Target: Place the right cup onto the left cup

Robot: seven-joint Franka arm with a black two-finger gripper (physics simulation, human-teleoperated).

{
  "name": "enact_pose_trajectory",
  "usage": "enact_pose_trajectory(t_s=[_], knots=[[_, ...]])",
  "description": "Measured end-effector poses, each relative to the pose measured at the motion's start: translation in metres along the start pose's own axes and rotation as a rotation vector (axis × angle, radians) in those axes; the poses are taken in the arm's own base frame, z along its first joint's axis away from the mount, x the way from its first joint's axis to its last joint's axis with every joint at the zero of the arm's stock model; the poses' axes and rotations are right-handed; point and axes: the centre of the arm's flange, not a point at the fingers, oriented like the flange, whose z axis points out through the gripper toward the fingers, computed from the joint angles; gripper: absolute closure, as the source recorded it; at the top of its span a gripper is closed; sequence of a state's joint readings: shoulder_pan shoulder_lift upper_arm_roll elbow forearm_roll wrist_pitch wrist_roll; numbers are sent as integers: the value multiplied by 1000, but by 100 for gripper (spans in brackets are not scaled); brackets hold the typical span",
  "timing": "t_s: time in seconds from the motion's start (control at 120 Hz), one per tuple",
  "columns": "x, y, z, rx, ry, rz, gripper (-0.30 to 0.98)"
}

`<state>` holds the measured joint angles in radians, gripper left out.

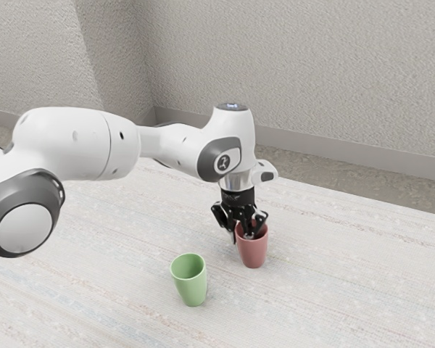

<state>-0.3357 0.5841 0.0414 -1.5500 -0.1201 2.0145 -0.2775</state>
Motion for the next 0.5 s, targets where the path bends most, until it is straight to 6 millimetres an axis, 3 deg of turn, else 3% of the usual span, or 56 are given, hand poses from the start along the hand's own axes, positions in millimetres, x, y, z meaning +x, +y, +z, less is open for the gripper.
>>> enact_pose_trajectory(t_s=[0.233,0.5], knots=[[0,2,-2,9,8,-4,73],[-7,-1,-38,20,57,0,77]])
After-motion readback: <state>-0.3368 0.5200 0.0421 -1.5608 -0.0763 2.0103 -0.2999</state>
